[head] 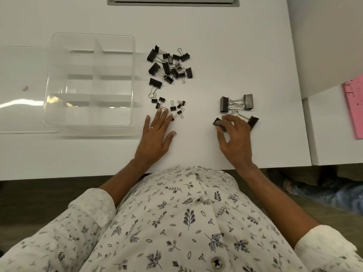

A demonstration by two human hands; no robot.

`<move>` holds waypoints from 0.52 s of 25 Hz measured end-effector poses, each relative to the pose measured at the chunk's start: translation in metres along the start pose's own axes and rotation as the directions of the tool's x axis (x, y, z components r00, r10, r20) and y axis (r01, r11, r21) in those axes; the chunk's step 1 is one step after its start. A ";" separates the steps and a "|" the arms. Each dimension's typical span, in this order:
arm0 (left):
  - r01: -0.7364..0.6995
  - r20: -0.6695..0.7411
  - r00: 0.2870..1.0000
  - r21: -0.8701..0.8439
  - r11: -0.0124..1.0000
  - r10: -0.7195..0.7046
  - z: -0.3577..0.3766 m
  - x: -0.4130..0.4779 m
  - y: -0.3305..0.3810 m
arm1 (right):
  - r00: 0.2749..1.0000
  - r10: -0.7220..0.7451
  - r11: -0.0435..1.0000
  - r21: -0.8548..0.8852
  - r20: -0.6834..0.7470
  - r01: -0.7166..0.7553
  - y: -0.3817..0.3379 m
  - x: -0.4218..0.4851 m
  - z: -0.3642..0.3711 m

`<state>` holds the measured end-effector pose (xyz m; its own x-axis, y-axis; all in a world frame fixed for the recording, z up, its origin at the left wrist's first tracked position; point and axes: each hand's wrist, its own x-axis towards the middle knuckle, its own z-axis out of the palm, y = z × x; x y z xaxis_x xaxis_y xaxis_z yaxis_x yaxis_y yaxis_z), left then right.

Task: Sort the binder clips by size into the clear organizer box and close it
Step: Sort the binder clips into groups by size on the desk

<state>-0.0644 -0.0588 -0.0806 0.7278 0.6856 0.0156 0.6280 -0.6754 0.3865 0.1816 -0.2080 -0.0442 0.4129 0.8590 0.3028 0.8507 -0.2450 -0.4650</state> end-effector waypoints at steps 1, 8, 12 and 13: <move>-0.014 -0.008 1.000 -0.024 1.000 0.014 -0.001 -0.001 -0.002 | 0.998 -0.044 0.998 0.038 0.051 0.042 -0.011 0.004 0.009; 0.015 -0.131 0.990 -0.325 0.946 -0.060 0.000 -0.007 -0.011 | 0.883 -0.263 0.960 0.014 0.390 0.280 -0.055 0.038 0.071; 0.012 -0.149 0.987 -0.343 0.939 -0.067 0.001 -0.008 -0.010 | 0.875 -0.299 0.941 -0.038 0.380 0.338 -0.053 0.023 0.070; 0.001 -0.149 0.988 -0.307 0.952 -0.049 0.001 -0.008 -0.010 | 0.880 -0.291 0.942 -0.048 0.375 0.332 -0.052 0.018 0.068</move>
<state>-0.0761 -0.0580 -0.0854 0.6469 0.7507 0.1337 0.5137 -0.5586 0.6512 0.1232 -0.1491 -0.0710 -0.0065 0.9960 0.0896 0.9542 0.0329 -0.2975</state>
